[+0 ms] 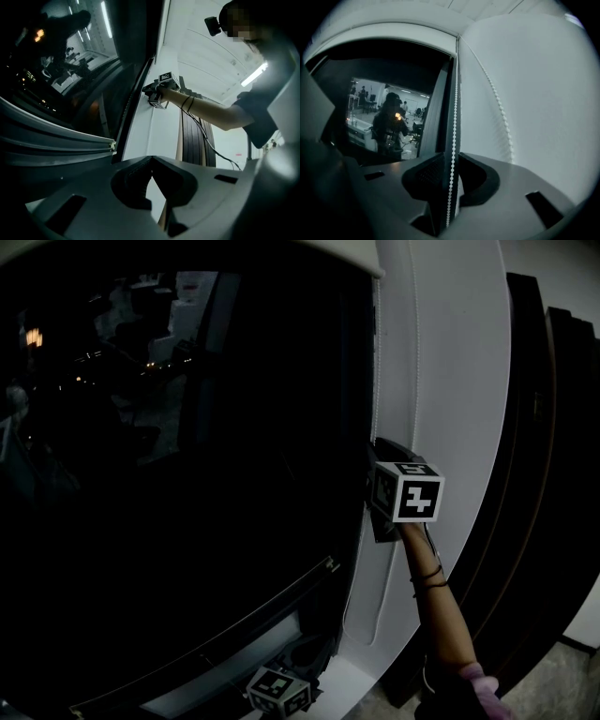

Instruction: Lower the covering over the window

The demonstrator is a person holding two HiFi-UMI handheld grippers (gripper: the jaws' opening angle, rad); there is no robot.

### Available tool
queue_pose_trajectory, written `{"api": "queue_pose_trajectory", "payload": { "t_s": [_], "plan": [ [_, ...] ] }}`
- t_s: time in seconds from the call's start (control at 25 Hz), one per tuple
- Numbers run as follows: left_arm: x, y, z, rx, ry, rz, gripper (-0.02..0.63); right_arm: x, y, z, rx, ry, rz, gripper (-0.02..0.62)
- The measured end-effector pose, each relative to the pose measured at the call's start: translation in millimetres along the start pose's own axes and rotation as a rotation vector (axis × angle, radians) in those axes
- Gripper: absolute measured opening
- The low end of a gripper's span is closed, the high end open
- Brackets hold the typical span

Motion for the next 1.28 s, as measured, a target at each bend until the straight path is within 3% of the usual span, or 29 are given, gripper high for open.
{"api": "queue_pose_trajectory", "payload": {
  "t_s": [0.08, 0.16, 0.36, 0.64, 0.76, 0.92, 1.04, 1.28],
  "plan": [
    [1, 0, 0, 0.005, -0.008, -0.001, 0.002, -4, -2, 0, 0.005, -0.008, 0.001, 0.091],
    [2, 0, 1, 0.005, -0.012, -0.003, 0.002, -3, -4, 0, 0.022, -0.009, 0.011, 0.015],
    [2, 5, -4, 0.011, -0.021, -0.018, 0.002, 12, 7, 5, -0.04, -0.049, 0.033, 0.011],
    [-4, 12, -9, 0.035, -0.025, -0.027, 0.002, 33, 17, -6, 0.093, -0.06, 0.045, 0.011],
    [-8, 16, -8, 0.041, -0.017, -0.034, 0.002, 42, 43, -11, 0.171, -0.051, -0.022, 0.011],
    [-12, 22, -6, 0.037, -0.008, -0.057, 0.002, 63, 75, -6, 0.106, -0.035, -0.04, 0.011],
    [-15, 25, -11, 0.053, -0.026, -0.052, 0.002, 74, 95, -9, 0.136, -0.028, -0.068, 0.011],
    [-17, 25, -12, 0.066, -0.037, -0.054, 0.002, 108, 177, -19, 0.132, -0.036, -0.245, 0.011]
  ]
}}
Point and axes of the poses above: the fingertips, and each gripper's own axes: x backward along the fingers, z to its right, y out of its underside, the point moved 10 cm from there along x, backward along the fingers, and after that the axes turned 7 degrees about z, right-handed, at the moved point
